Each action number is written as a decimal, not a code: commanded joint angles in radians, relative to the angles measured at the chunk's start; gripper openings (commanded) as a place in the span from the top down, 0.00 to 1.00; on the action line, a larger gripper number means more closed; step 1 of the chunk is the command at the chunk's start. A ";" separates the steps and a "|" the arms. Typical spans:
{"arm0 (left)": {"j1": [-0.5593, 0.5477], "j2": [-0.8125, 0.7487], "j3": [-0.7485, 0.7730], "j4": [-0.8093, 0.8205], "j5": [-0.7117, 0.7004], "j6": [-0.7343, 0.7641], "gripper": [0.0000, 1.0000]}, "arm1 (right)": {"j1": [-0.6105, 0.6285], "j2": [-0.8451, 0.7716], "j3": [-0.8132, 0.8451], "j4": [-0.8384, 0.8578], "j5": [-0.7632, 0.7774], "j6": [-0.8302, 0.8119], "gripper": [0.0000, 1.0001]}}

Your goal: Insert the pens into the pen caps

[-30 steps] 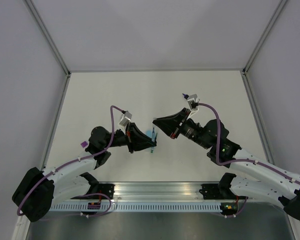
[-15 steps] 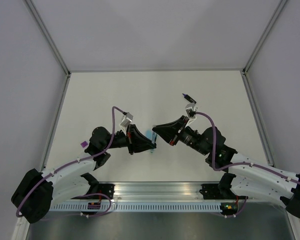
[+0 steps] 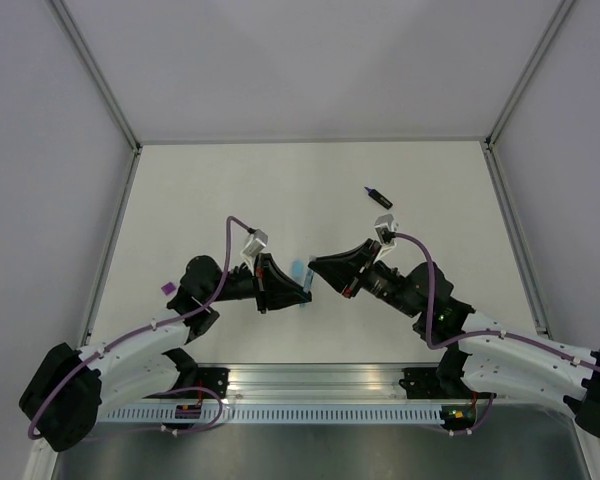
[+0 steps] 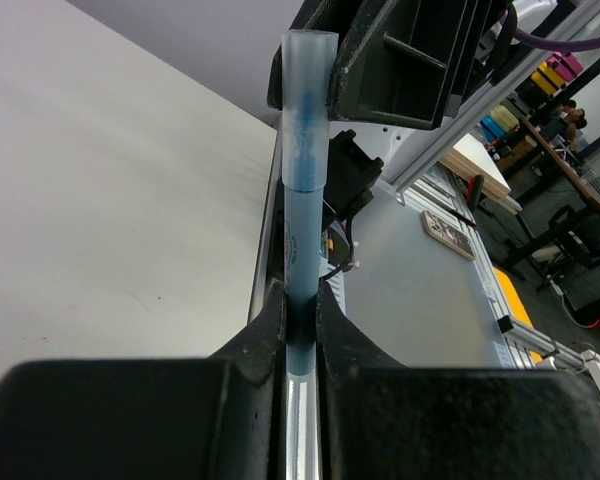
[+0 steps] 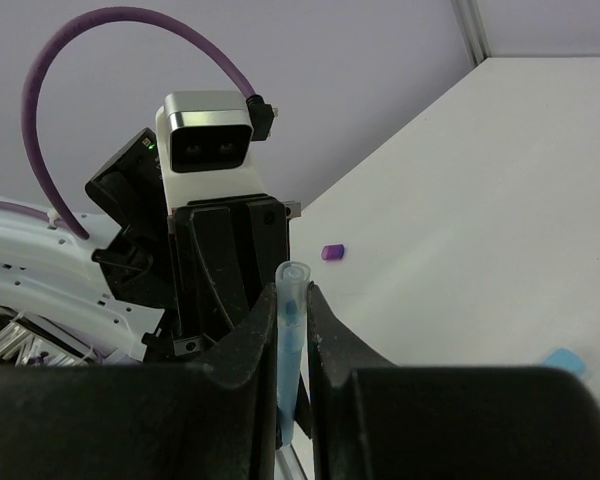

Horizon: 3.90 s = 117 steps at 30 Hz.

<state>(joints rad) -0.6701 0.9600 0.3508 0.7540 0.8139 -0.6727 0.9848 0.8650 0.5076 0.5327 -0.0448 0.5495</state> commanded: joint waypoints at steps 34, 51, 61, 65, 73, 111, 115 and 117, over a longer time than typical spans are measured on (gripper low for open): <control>0.014 0.137 0.188 -0.002 0.013 0.096 0.98 | 0.035 -0.183 0.247 -0.504 0.232 -0.191 0.42; 0.012 0.118 0.162 0.044 0.053 0.079 0.98 | 0.035 0.137 0.448 -0.444 0.206 -0.218 0.41; 0.012 0.117 0.166 0.080 0.033 0.048 0.98 | 0.037 0.134 0.344 -0.393 0.137 -0.183 0.93; 0.012 0.118 0.177 0.096 0.024 0.030 0.98 | 0.037 0.111 0.269 -0.379 0.111 -0.165 1.00; 0.015 0.108 0.211 0.071 -0.071 0.002 0.98 | 0.037 0.080 0.206 -0.427 0.063 -0.149 1.00; 0.214 0.163 0.335 -0.009 -0.116 -0.060 0.98 | 0.037 0.092 0.012 -0.301 -0.185 0.000 1.00; 0.213 0.200 0.312 0.051 -0.047 -0.091 0.98 | 0.038 0.104 0.073 -0.310 -0.061 -0.025 1.00; 0.211 0.213 0.303 0.053 -0.030 -0.093 0.98 | 0.035 0.104 0.136 -0.376 0.098 -0.048 0.97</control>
<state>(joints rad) -0.4969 1.1584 0.5804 0.6140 0.9356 -0.6983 0.9733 0.9436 0.5907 0.3706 0.0795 0.5171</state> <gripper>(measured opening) 0.098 0.131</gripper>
